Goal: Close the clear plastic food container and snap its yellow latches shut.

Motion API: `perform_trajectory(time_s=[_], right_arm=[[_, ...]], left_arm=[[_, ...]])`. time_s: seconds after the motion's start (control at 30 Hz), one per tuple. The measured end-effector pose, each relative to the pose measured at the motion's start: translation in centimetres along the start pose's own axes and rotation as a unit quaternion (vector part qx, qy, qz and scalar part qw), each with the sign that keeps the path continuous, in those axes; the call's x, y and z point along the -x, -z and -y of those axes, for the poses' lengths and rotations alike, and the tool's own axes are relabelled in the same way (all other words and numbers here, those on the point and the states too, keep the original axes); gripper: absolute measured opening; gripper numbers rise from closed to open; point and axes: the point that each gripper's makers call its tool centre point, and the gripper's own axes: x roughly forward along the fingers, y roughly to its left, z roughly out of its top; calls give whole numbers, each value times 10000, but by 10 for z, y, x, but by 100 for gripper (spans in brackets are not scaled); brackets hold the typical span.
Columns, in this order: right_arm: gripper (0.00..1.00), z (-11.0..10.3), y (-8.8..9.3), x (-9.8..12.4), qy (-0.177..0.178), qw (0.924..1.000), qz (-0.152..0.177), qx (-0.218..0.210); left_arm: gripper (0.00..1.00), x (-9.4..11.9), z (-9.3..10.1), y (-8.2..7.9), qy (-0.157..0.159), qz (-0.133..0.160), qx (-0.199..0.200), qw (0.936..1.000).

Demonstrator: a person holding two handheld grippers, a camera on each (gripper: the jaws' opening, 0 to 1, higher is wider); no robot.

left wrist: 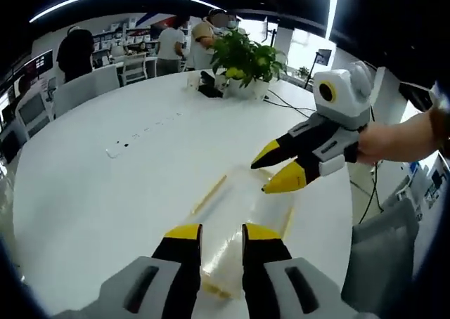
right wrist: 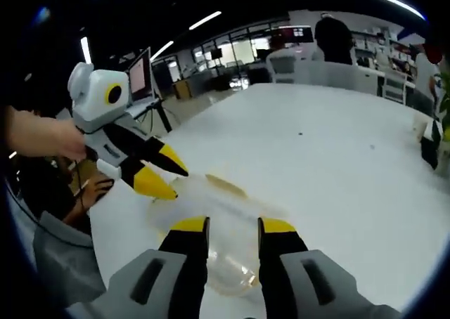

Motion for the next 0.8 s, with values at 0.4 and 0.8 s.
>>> perform_trajectory(time_s=[0.4, 0.8], right_arm=[[22, -12, 7, -5, -253, 9991, -187, 286], [21, -22, 14, -5, -447, 9950, -327, 834]], left_arm=[[13, -15, 7, -3, 292, -250, -650, 9971], [14, -24, 6, -9, 357, -292, -774, 9959]])
